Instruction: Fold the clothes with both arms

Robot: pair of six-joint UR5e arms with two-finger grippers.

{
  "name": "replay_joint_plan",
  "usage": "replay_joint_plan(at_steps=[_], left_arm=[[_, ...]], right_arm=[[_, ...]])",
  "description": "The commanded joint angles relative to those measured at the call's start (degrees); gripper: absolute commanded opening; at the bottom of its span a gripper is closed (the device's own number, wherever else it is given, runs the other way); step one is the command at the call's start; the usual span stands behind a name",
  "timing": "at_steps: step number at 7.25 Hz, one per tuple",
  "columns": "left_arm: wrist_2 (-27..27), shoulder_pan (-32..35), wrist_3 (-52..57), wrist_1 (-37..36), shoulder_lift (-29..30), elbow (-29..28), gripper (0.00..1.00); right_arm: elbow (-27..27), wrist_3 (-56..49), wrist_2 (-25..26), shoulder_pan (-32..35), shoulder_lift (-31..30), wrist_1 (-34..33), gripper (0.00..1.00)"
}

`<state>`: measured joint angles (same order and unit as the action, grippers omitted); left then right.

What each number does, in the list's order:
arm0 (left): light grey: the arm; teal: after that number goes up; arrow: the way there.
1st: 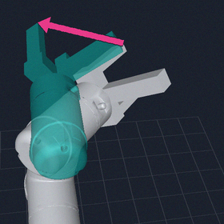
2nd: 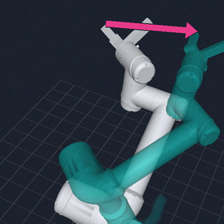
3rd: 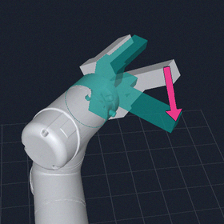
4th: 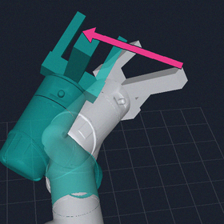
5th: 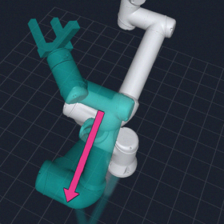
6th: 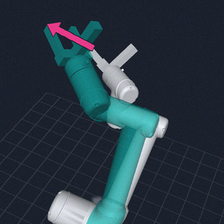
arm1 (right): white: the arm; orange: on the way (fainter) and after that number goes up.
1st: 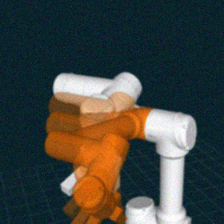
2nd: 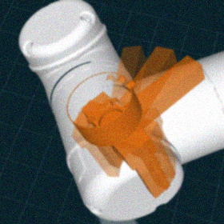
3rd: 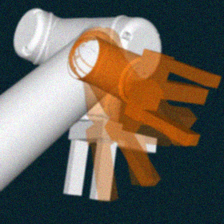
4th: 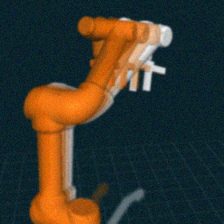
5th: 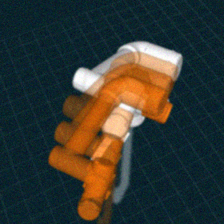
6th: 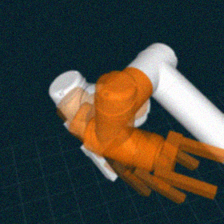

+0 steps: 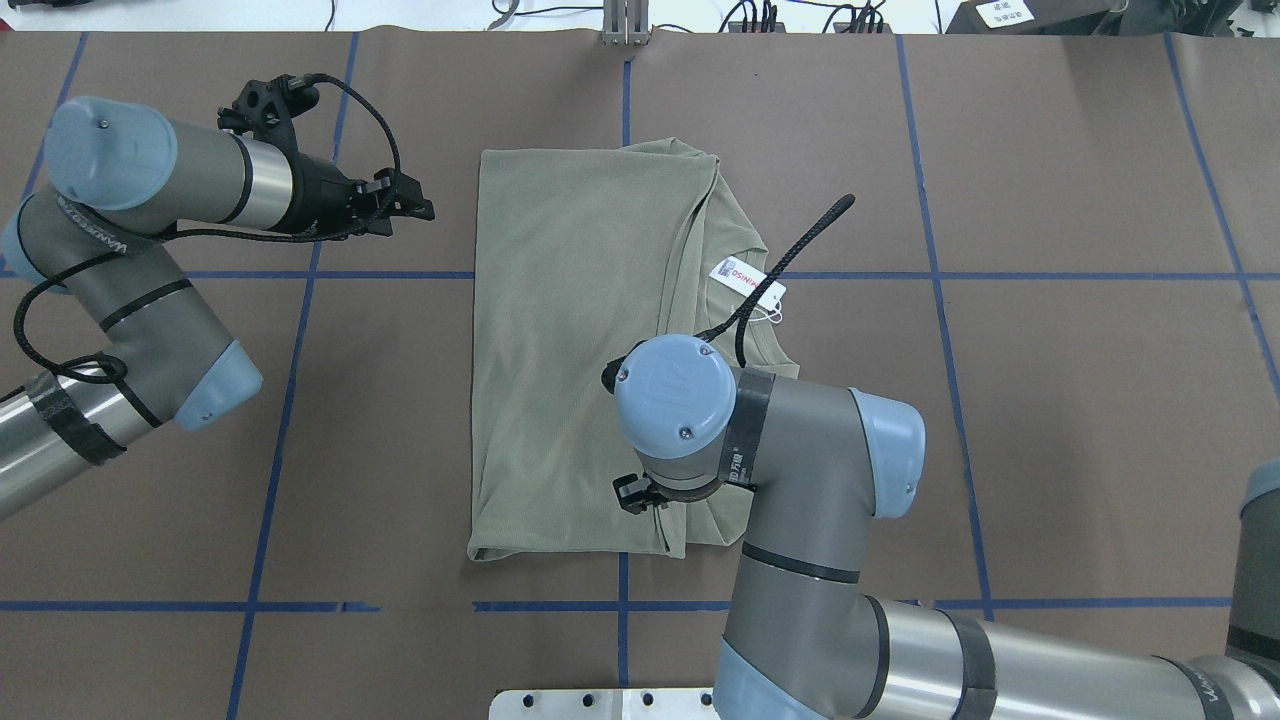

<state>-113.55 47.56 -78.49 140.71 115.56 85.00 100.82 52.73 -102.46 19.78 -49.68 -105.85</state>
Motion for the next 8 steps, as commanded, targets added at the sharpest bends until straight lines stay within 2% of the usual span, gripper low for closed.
replay_joint_plan(at_steps=[1,8], left_arm=[[0.0,-0.1,0.0,0.0,-0.1,-0.3,0.66],[0.1,-0.3,-0.1,0.0,-0.4,-0.4,0.66]], right_arm=[[-1.5,-4.2,0.1,-1.3,0.8,-1.9,0.67],[-3.1,-6.8,0.2,-3.0,1.9,-1.8,0.67]])
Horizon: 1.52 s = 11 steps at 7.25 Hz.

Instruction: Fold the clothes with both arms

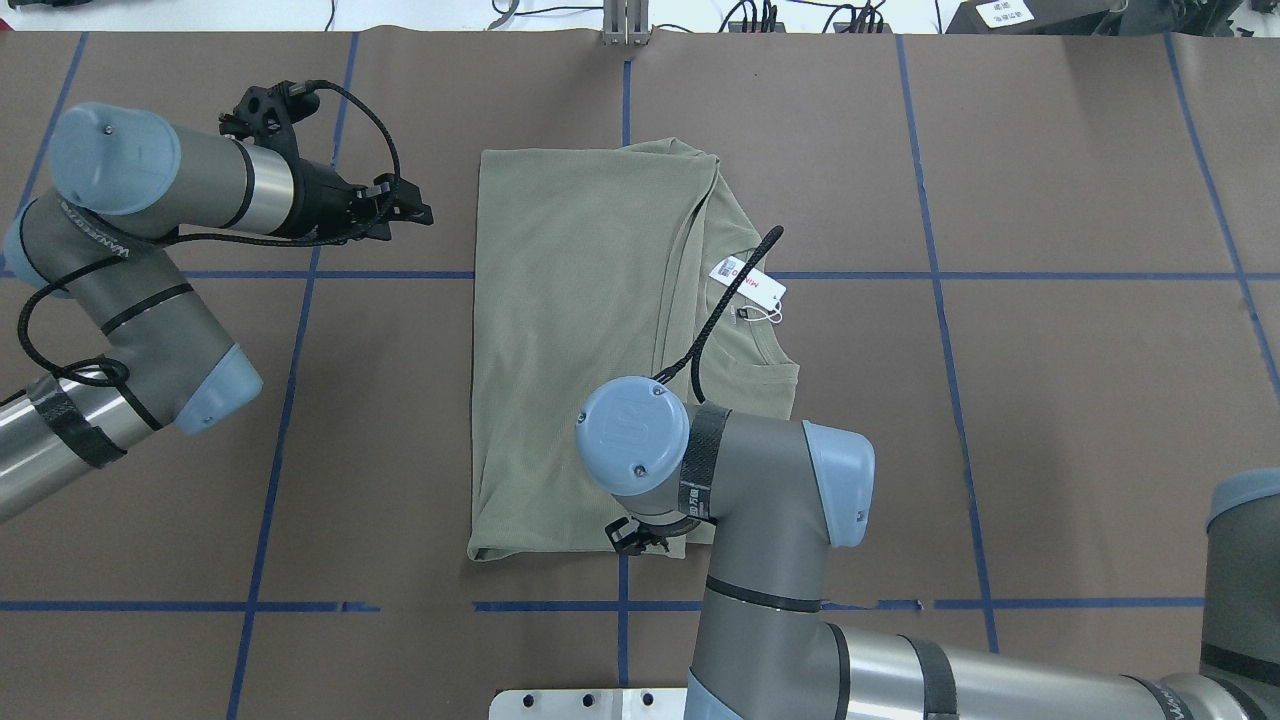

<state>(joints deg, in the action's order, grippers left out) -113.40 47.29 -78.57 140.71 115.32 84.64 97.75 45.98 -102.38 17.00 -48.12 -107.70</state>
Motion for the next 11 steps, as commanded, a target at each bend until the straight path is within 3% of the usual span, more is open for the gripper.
replay_joint_plan(at_steps=[1,3,6,7,8,9,11], left_arm=[[-0.1,0.0,0.0,0.1,-0.3,0.0,0.66],[-0.1,-0.1,0.0,0.0,-0.3,0.0,0.66],[-0.1,-0.1,0.0,0.1,-0.3,0.2,0.66],[-0.1,-0.1,0.0,0.2,-0.3,0.1,0.66],[-0.2,-0.1,0.0,0.3,-0.3,0.3,0.66],[-0.2,-0.1,0.0,0.4,-0.3,0.4,0.66],[-0.2,-0.1,-0.1,0.4,-0.3,0.5,0.66]], right_arm=[[0.0,0.0,0.1,-0.3,0.5,0.0,0.66],[-0.3,0.1,0.2,-1.0,0.2,0.0,0.57],[-0.4,0.2,0.3,-1.4,0.0,0.1,0.55],[-0.3,0.2,0.3,-1.4,0.0,0.1,0.43],[-0.3,0.2,0.2,-1.4,0.0,0.1,0.18],[-0.1,0.2,0.1,-1.4,0.0,0.1,0.0],[-0.1,0.2,0.1,-1.4,-0.1,0.0,0.0]])
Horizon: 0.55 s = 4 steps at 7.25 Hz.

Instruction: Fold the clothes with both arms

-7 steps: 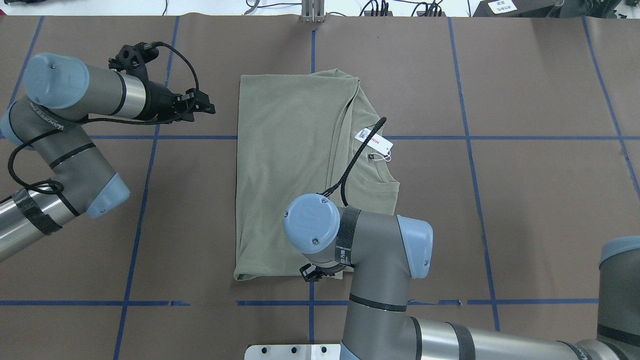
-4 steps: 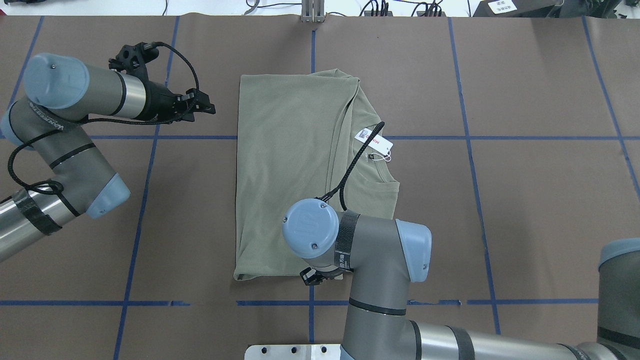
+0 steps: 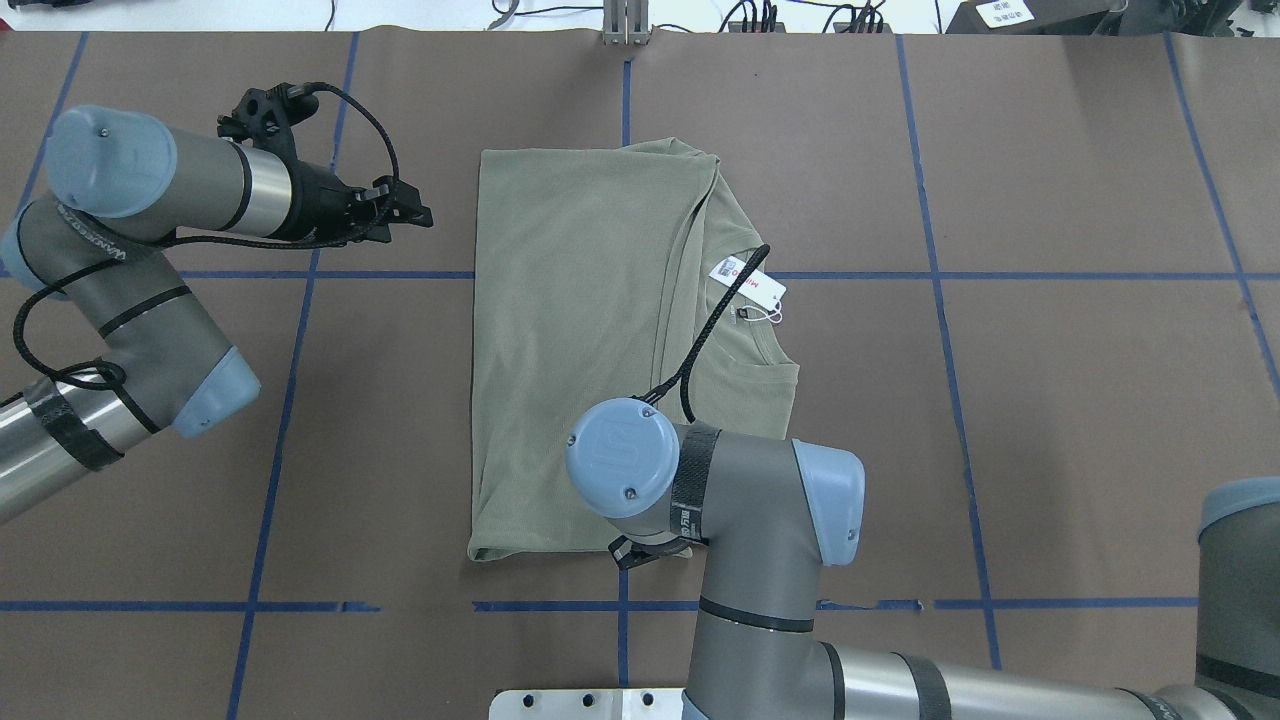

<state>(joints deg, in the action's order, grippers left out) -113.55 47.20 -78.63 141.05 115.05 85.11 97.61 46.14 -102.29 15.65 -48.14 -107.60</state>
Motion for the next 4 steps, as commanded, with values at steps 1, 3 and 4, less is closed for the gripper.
replay_joint_plan(at_steps=[1,3,4], left_arm=[[0.0,0.0,0.0,0.0,0.1,0.1,0.66],[0.0,0.0,0.0,0.0,0.1,0.1,0.66],[0.0,0.0,0.0,0.0,0.1,0.1,0.66]], right_arm=[[0.3,0.0,-0.5,0.1,-0.2,-0.3,0.0],[3.5,-0.7,-4.0,3.3,-2.2,-3.2,0.0],[6.5,-3.4,-4.0,3.9,-4.3,-5.1,0.0]])
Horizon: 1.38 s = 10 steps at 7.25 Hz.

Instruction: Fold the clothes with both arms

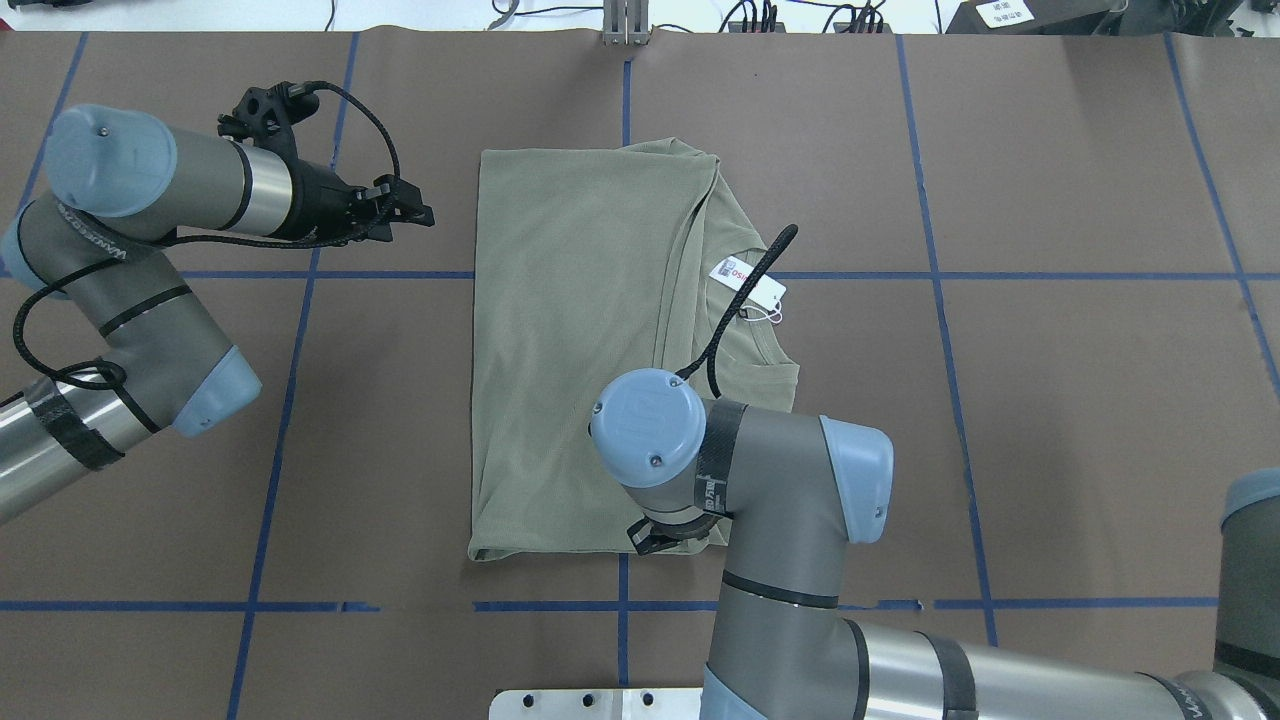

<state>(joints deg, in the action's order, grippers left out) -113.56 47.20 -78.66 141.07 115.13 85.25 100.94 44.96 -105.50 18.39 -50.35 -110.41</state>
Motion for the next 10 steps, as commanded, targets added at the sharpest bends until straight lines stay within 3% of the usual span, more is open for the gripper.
replay_joint_plan(at_steps=[1,3,5,6,8,9,10], left_arm=[[0.0,-0.1,-0.3,0.0,0.1,0.0,0.66],[0.0,-0.1,-1.3,0.0,0.1,0.1,0.66],[0.0,-0.1,-2.4,0.0,0.1,0.2,0.66],[0.0,-0.1,-2.5,0.0,0.1,0.3,0.66],[0.0,-0.1,-2.5,-0.1,0.1,0.3,0.66],[0.0,-0.1,-2.4,-0.1,0.1,0.3,0.66],[0.0,-0.1,-2.4,-0.1,0.1,0.3,0.66]], right_arm=[[4.6,-2.3,-0.7,1.2,-3.8,-2.5,0.0],[8.6,-1.4,0.1,0.4,-8.3,-2.5,0.0],[8.4,2.0,2.9,-1.6,-9.8,-2.5,0.0],[8.1,2.7,3.0,-1.9,-10.1,-2.5,0.14],[8.1,2.7,3.0,-1.2,-10.0,-2.4,0.85],[8.3,2.7,2.9,-0.4,-9.9,-2.4,1.0],[8.7,6.4,2.6,1.3,-9.6,-1.7,1.0]])
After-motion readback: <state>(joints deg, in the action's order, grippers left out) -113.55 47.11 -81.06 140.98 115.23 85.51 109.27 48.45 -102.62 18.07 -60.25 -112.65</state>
